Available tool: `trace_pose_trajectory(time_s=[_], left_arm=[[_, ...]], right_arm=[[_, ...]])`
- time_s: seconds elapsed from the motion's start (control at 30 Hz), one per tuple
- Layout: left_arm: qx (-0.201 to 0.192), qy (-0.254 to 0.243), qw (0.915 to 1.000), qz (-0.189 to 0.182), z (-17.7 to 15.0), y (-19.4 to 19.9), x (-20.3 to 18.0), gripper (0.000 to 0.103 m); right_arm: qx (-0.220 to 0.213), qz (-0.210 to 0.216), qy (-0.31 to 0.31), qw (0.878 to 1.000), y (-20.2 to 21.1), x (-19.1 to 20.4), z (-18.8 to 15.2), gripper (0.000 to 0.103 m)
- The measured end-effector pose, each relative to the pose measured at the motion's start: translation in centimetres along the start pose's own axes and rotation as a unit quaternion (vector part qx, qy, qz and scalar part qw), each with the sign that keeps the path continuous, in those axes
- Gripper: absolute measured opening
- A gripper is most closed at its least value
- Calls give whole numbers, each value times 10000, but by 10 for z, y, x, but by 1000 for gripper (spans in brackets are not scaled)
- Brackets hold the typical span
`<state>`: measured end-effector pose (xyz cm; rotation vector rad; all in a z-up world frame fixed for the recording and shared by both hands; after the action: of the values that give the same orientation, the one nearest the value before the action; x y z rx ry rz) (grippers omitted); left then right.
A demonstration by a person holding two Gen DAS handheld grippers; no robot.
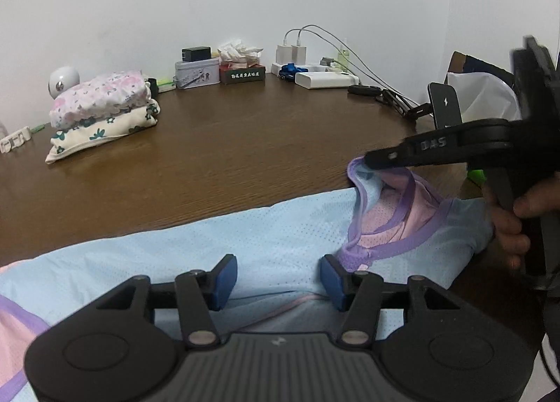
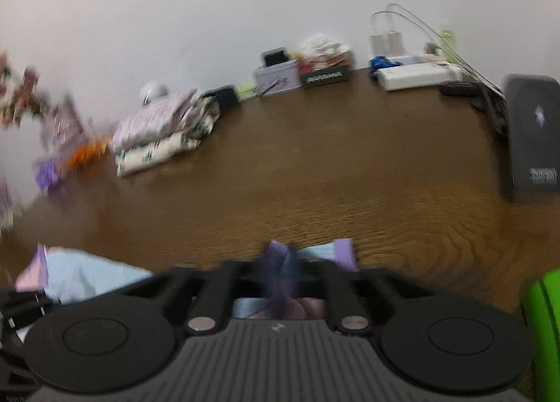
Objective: Fold clothes
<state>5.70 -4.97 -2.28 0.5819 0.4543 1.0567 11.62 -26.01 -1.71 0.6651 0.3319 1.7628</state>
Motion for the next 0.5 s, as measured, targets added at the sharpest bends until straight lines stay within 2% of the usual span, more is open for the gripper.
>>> trace_pose_trajectory(time_s=[0.13, 0.2, 0.33, 0.4, 0.47, 0.5], left_arm=[[-19, -27, 10000, -6, -1, 0, 1, 52], [-39, -1, 10000, -36, -1, 1, 2, 52], [-55, 46, 9999, -95, -1, 1, 4, 52], [-48, 101, 9998, -147, 0, 2, 6, 52], [-45, 144, 9997, -183, 0, 3, 8, 53], [-52, 126, 9998, -177, -1, 3, 7, 53]], right_arm=[[-1065, -18, 338, 9937, 62, 9, 2, 2], [-1320, -119, 668, 9889, 93, 15, -14, 3], [-890, -507, 860, 9910, 113, 5, -62, 2], [-619, -676, 794, 9926, 109, -4, -70, 4], [-771, -646, 816, 9916, 115, -2, -64, 14], [-964, -607, 875, 9896, 123, 2, -60, 27]])
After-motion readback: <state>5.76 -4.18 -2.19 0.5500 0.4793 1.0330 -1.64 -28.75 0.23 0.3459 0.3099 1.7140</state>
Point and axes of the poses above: each gripper's, at about its wrist camera, not at the fingertips, and y roughly against the way its jaws point, x to its left, z to its top, the point moved 7 cm from there along -y, roughly the way its jaws point, and after that the axes turned 4 degrees about y, right-handed, at the moved point
